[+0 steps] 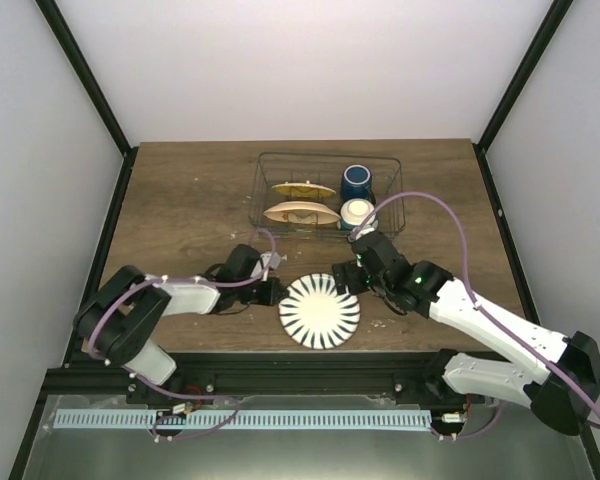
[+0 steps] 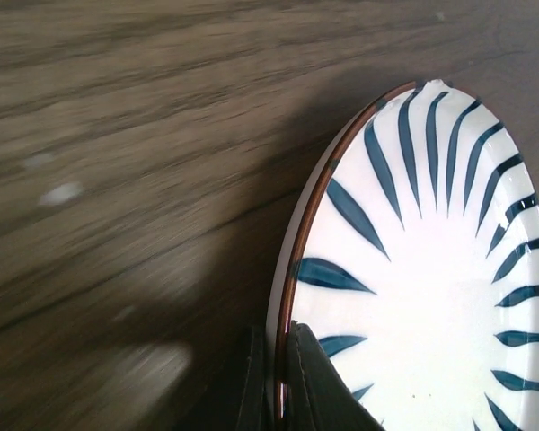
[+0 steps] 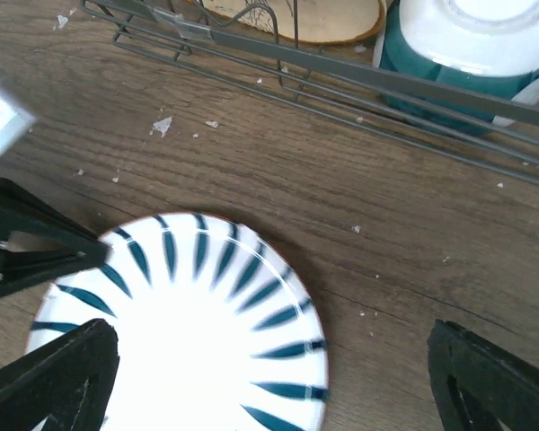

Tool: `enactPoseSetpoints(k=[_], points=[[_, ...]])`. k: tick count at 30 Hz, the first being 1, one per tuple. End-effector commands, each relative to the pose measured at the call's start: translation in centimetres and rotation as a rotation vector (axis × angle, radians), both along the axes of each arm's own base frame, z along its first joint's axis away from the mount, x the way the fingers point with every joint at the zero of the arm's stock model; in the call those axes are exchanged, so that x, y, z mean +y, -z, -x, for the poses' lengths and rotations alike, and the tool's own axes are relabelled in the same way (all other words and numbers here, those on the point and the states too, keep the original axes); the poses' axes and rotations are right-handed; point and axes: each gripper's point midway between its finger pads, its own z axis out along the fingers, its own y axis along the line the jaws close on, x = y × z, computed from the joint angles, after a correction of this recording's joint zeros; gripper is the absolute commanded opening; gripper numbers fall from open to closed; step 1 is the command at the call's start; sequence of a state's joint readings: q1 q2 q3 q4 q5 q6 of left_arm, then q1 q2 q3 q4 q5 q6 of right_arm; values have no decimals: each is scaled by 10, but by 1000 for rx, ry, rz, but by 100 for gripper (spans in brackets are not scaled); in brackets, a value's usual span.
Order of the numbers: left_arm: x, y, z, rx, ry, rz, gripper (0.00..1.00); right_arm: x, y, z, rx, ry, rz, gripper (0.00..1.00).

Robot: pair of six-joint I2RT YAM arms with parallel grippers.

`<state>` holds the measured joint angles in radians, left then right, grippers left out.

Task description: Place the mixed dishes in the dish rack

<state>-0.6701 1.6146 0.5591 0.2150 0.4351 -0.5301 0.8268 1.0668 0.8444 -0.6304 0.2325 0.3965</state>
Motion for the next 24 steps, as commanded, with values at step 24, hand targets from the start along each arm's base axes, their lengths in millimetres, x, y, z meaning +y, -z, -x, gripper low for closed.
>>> enactPoseSetpoints(k=[24], points=[[67, -135, 7, -249, -146, 181, 0, 83, 50, 22, 246, -329, -505, 90]])
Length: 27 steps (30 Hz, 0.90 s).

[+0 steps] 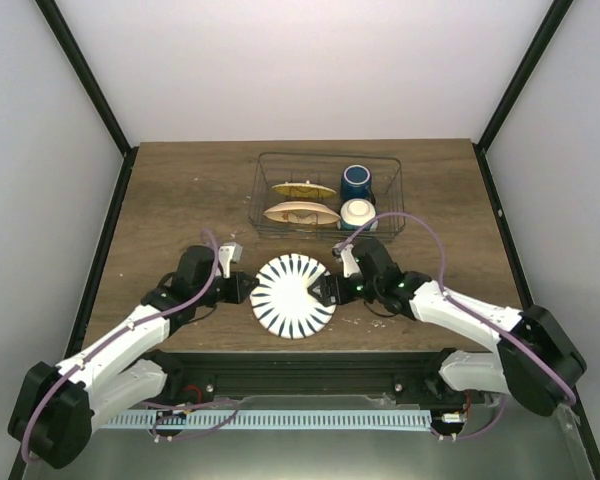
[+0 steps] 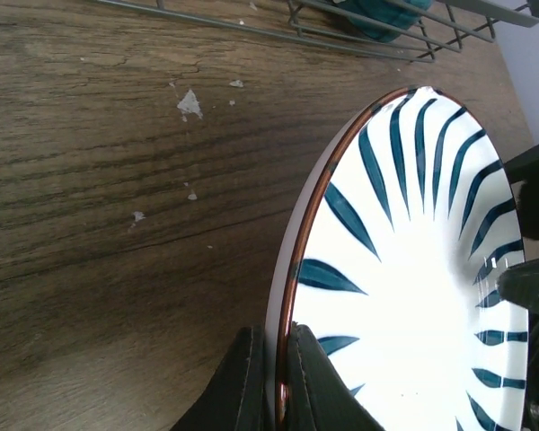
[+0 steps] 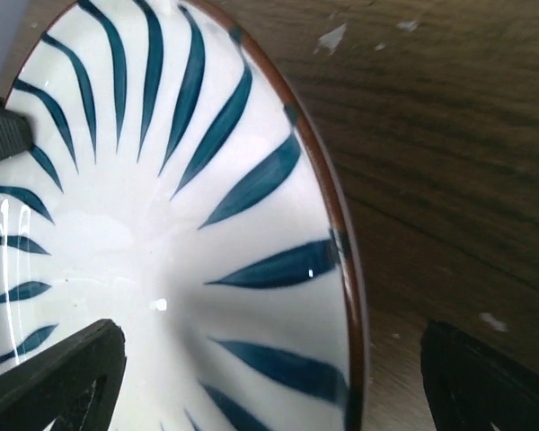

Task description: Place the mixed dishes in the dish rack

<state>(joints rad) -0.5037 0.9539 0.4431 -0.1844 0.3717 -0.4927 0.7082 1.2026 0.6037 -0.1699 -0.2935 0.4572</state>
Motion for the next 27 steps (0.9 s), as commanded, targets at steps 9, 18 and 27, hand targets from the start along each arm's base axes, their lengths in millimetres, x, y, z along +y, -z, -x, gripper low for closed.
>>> enactPoseSetpoints(k=[9, 18, 27], points=[[-17, -56, 0, -119, 66, 158, 0, 48, -16, 22, 36, -242, -272, 36], [-17, -42, -2, -95, 58, 145, 5, 50, -32, 21, -19, -277, -262, 1], [-8, -18, -5, -57, 19, 62, 43, 49, -41, 11, -86, -306, -176, 1]])
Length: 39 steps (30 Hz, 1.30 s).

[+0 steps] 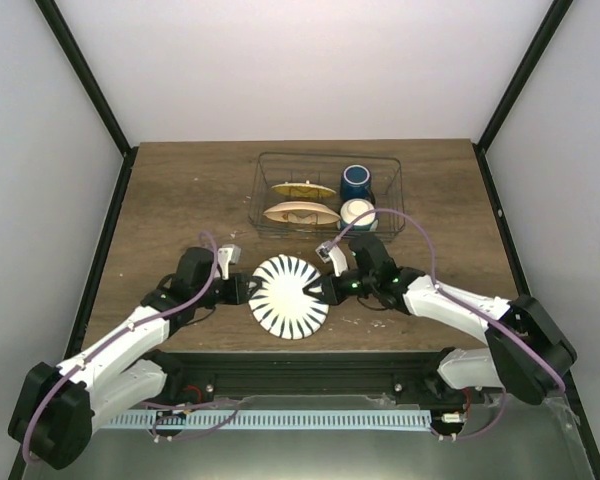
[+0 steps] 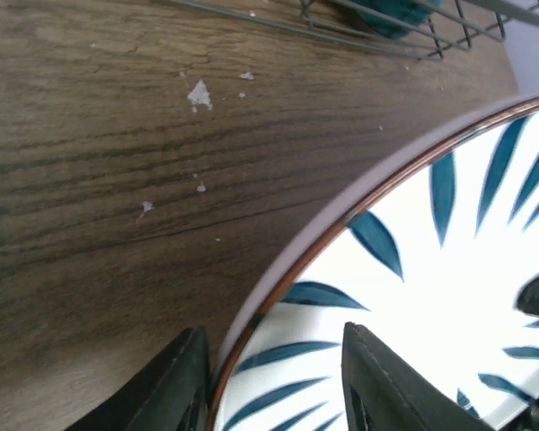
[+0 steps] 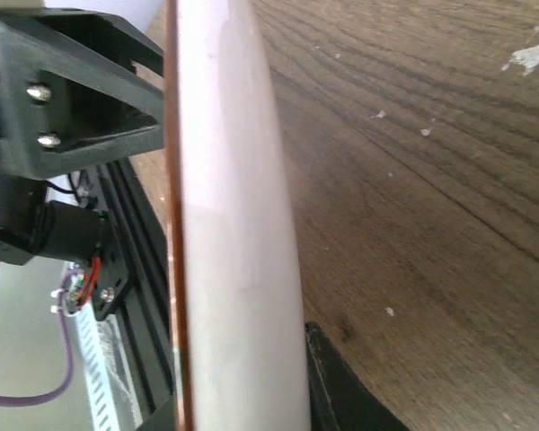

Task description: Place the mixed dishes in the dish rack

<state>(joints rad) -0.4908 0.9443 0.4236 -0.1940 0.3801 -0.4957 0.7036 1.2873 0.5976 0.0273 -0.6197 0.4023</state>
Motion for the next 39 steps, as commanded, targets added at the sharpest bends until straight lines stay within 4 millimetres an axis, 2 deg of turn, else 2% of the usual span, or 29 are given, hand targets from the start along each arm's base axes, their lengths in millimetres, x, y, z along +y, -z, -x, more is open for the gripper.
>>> enactPoseSetpoints(k=[1, 3, 4, 7, 8, 13, 18, 29, 34, 39], points=[[-10, -22, -10, -78, 16, 50, 46, 6, -24, -14, -122, -28, 36, 1], [-7, -19, -10, -71, 1, 29, 53, 6, -30, -19, -155, -32, 61, 1], [-5, -18, -10, -68, -4, 22, 60, 6, -36, -23, -176, -28, 74, 1], [0, -14, -12, -62, -23, -13, 93, 0, -44, -33, -241, -8, 141, 1], [3, -13, -12, -58, -32, -31, 99, -3, -47, -36, -264, -5, 163, 1], [12, -11, -14, -68, -60, -87, 100, -8, -85, -39, -466, -31, 227, 1], [10, -13, -15, -76, -56, -75, 100, -13, -123, -40, -707, -9, 334, 1], [4, -5, -16, -67, -35, -58, 100, -31, -181, -63, -1209, 83, 677, 1], [2, -2, -16, -61, -26, -52, 100, -27, -212, -56, -1346, 59, 679, 1], [2, 1, -16, -57, -25, -53, 100, -32, -225, -56, -1432, 51, 721, 1]])
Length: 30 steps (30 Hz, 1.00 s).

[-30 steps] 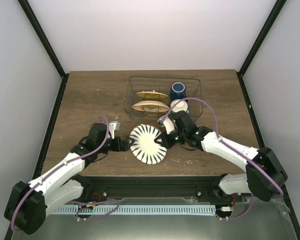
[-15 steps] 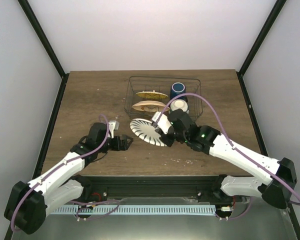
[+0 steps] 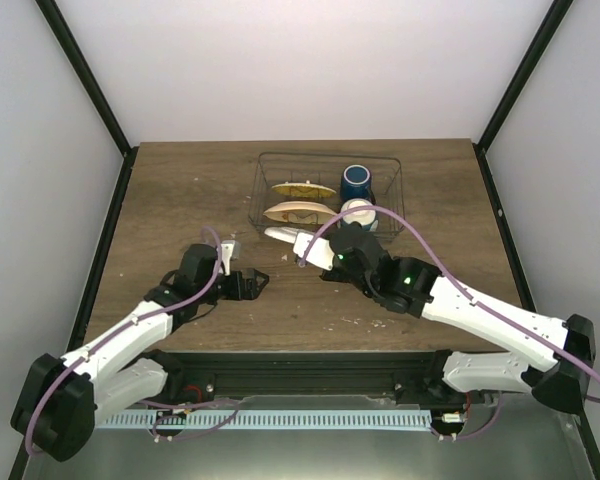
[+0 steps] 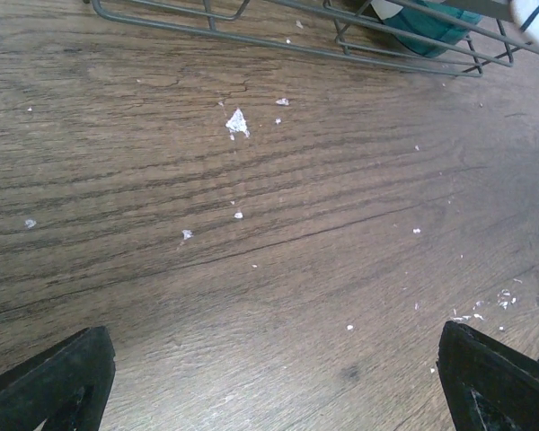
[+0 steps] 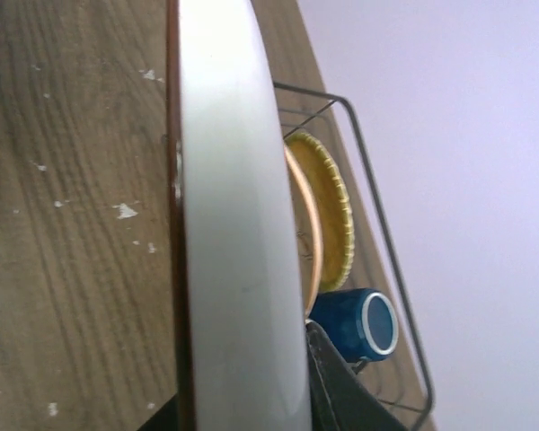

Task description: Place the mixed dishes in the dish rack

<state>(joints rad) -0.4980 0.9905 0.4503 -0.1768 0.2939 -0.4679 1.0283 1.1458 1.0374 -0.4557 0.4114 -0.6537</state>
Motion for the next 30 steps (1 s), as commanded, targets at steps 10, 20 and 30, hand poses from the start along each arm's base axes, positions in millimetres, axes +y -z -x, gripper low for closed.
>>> enactPoseSetpoints(k=[10, 20, 30], points=[[-3, 0, 0, -12, 13, 12, 100, -5, -88, -17, -446, -1, -36, 1], [0, -1, 2, -16, 7, 12, 100, -1, -54, -25, -411, -10, 6, 1], [0, 0, 3, -17, 5, 11, 100, 2, -27, -44, -390, 8, 5, 1]])
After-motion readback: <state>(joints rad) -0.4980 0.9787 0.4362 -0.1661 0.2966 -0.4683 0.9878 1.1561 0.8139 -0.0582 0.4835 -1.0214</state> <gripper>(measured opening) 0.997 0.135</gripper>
